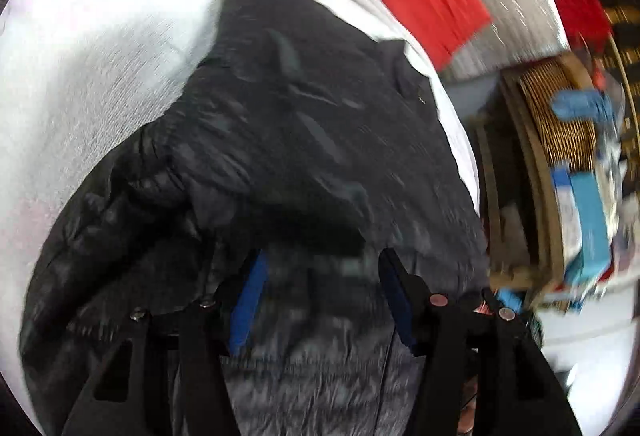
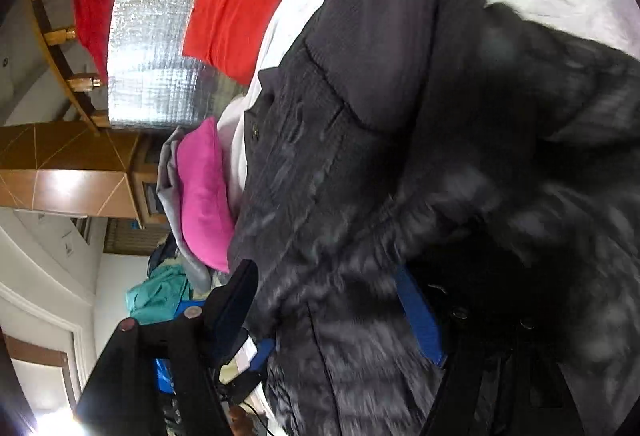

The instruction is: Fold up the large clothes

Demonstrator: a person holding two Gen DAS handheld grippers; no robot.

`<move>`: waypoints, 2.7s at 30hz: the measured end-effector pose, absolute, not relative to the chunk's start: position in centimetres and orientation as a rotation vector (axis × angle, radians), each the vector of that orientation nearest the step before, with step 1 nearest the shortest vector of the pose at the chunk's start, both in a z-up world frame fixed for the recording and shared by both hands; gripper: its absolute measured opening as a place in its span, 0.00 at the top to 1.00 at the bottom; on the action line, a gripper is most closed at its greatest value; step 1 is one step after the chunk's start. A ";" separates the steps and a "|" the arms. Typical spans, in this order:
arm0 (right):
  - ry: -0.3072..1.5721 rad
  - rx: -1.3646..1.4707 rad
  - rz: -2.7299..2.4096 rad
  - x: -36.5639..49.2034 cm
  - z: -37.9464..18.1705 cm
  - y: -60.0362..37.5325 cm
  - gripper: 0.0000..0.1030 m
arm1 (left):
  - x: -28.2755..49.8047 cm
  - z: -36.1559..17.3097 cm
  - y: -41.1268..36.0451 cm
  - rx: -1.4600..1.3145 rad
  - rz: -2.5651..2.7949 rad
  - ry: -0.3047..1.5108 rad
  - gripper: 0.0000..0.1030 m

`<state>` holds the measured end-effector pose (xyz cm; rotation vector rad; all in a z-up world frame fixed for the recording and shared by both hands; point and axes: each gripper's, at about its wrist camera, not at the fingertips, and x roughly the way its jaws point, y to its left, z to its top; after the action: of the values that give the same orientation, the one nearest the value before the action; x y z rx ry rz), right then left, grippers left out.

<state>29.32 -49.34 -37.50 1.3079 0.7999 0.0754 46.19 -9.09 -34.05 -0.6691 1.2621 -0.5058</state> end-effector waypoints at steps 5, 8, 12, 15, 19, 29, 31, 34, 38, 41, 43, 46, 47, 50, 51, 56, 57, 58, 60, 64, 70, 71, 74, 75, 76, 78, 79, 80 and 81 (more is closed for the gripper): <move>0.722 1.333 0.026 31.1 -38.3 -50.0 0.28 | 48.2 -36.0 -8.7 -0.823 -0.479 1.263 0.42; 0.712 1.277 0.001 32.0 -37.8 -50.0 0.67 | 48.8 -36.1 -8.5 -0.863 -0.469 1.237 0.42; 0.722 1.180 -0.031 32.4 -36.9 -49.6 0.81 | 48.8 -35.0 -9.2 -0.801 -0.462 1.181 0.59; 0.674 1.047 -0.050 31.6 -33.8 -48.7 0.85 | 49.1 -34.0 -10.0 -0.771 -0.481 1.134 0.67; 0.632 0.990 -0.050 29.5 -31.5 -48.0 0.85 | 48.4 -33.0 -10.1 -0.711 -0.499 1.118 0.68; 0.811 1.139 -0.036 30.3 -36.7 -49.8 0.65 | 48.8 -35.1 -9.8 -0.695 -0.466 1.255 0.63; 0.820 1.170 -0.027 29.8 -36.3 -50.4 0.30 | 48.1 -35.0 -9.1 -0.704 -0.472 1.276 0.56; 0.798 1.228 -0.026 28.4 -35.7 -51.6 0.24 | 46.8 -34.8 -8.1 -0.739 -0.508 1.314 0.53; 0.810 1.307 -0.037 27.4 -36.0 -53.2 0.24 | 45.3 -33.3 -6.7 -0.737 -0.543 1.288 0.45; 0.734 1.405 -0.119 26.5 -37.5 -54.8 0.24 | 45.8 -33.3 -4.5 -0.780 -0.461 1.243 0.44; 0.658 1.478 -0.138 26.0 -38.2 -55.7 0.24 | 46.1 -33.4 -2.4 -0.840 -0.399 1.204 0.44; 0.653 1.462 -0.155 26.7 -38.5 -56.1 0.32 | 47.3 -33.8 -1.7 -0.827 -0.356 1.170 0.44; 0.658 1.438 -0.170 26.8 -38.5 -56.0 0.41 | 47.8 -34.0 -1.9 -0.806 -0.344 1.166 0.44; 0.690 1.326 -0.216 27.2 -37.8 -55.4 0.71 | 48.5 -34.8 -2.4 -0.797 -0.318 1.171 0.45; 0.684 1.307 -0.222 27.2 -37.4 -55.2 0.73 | 48.5 -34.8 -2.7 -0.799 -0.316 1.165 0.47; 0.642 1.149 -0.240 27.0 -33.8 -54.4 0.78 | 48.0 -33.7 -3.2 -0.722 -0.326 1.136 0.52; 0.651 1.133 -0.251 27.0 -33.8 -54.0 0.78 | 48.5 -33.9 -3.5 -0.700 -0.325 1.147 0.52; 0.685 1.135 -0.265 27.2 -34.5 -53.9 0.78 | 48.6 -34.2 -4.0 -0.664 -0.326 1.166 0.52; 0.770 1.166 -0.265 27.7 -36.3 -54.0 0.78 | 48.7 -34.4 -4.3 -0.621 -0.324 1.182 0.52; 0.790 1.250 -0.223 27.6 -36.6 -54.3 0.75 | 48.2 -33.7 -4.4 -0.622 -0.333 1.199 0.52; 0.997 1.164 -0.054 27.2 -34.4 -53.2 0.19 | 44.8 -30.4 -5.3 -0.416 -0.347 1.180 0.50; 1.012 1.116 -0.028 27.2 -33.6 -52.8 0.19 | 44.4 -29.4 -5.9 -0.371 -0.353 1.147 0.50; 0.905 1.044 0.015 26.2 -30.5 -53.3 0.20 | 44.0 -27.3 -5.7 -0.273 -0.322 1.051 0.41; 0.850 1.039 0.008 25.8 -29.6 -53.9 0.20 | 44.1 -26.8 -5.4 -0.249 -0.296 1.018 0.36; 0.802 1.038 -0.017 25.5 -29.2 -54.5 0.20 | 44.3 -26.7 -5.3 -0.240 -0.276 1.001 0.31; 0.738 1.008 -0.134 25.3 -28.9 -55.8 0.20 | 45.8 -27.5 -4.8 -0.247 -0.217 0.999 0.30; 0.730 0.978 -0.201 25.6 -29.3 -56.5 0.20 | 46.4 -28.1 -4.6 -0.250 -0.195 1.008 0.30; 0.727 0.978 -0.246 26.0 -30.0 -57.2 0.20 | 47.1 -28.9 -4.5 -0.251 -0.171 1.026 0.30; 0.723 0.990 -0.264 26.3 -30.8 -57.8 0.20 | 47.9 -29.9 -4.3 -0.250 -0.156 1.051 0.30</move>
<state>26.28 -57.85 -30.78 0.9896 0.7225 -0.2644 47.87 -4.33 -29.90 -0.2496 1.0511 -0.1556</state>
